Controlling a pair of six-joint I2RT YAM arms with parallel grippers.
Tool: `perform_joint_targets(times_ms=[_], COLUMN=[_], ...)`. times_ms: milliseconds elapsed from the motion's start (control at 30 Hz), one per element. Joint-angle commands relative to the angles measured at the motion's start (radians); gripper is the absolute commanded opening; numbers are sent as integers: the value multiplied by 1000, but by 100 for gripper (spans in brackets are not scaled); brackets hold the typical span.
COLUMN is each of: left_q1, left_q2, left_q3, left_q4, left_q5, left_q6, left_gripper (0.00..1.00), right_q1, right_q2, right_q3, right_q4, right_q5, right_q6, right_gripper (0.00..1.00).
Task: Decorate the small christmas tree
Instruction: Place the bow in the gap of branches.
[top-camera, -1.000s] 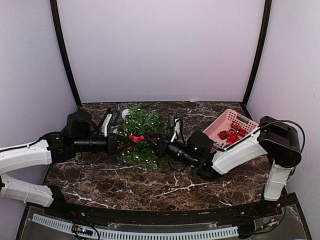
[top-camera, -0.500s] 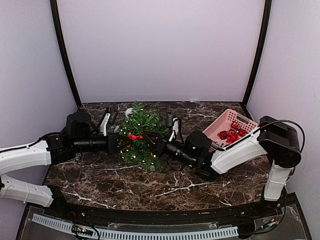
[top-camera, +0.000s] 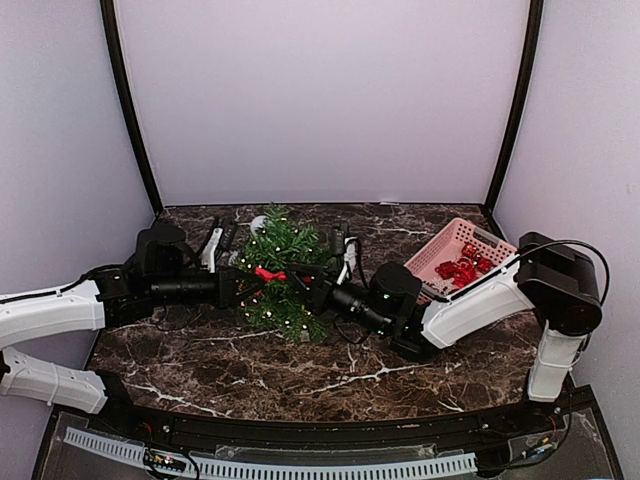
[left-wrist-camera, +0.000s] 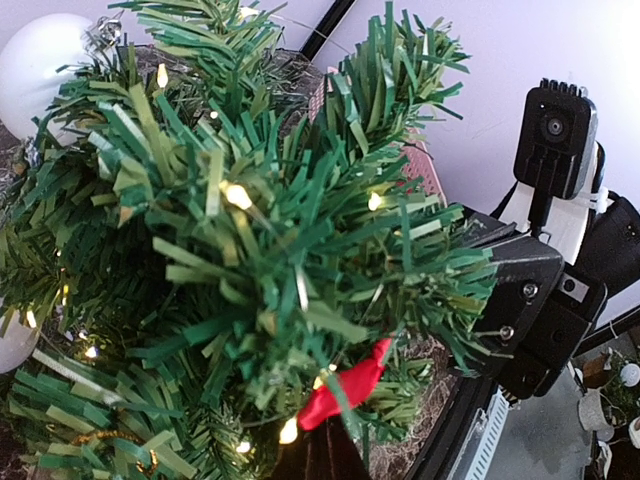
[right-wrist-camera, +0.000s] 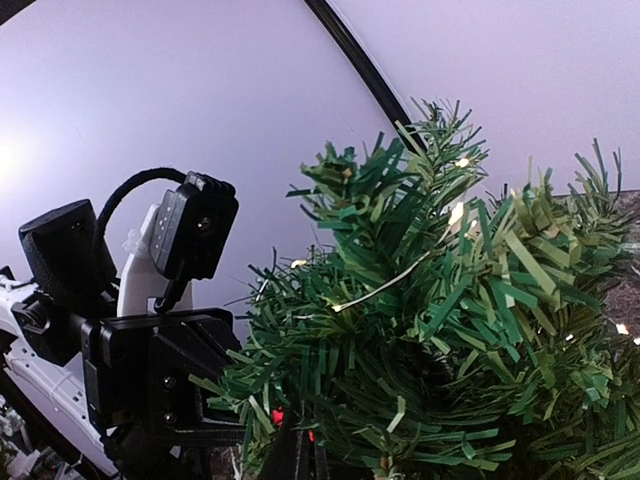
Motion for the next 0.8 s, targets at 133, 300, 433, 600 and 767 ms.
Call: perform_joint_targets(times_ms=[133,300,433,600,767], left_q1=[5,6,5,7,6], left_q2=[-23,-54,-79,-105,-137], left_q3=[-7,-11,-16,-16,-13], left_q4=[-28,-33,-39,-62,-90], left_q5=[19,18,19,13,-3], left_q6=[9,7,5,7,13], left_gripper=[16,26,36,46,54], right_q1=[9,19,22,26,27], right_q2=[-36,-64,-92,-132,-176], right_q3=[-25,-43,-57,-83,-113], right_q4=[34,36,33,32,33], right_q5=[12,10,19,33,51], right_q6=[-10,-14,-19,-21,-28], right_gripper=[29,38,47,57,66])
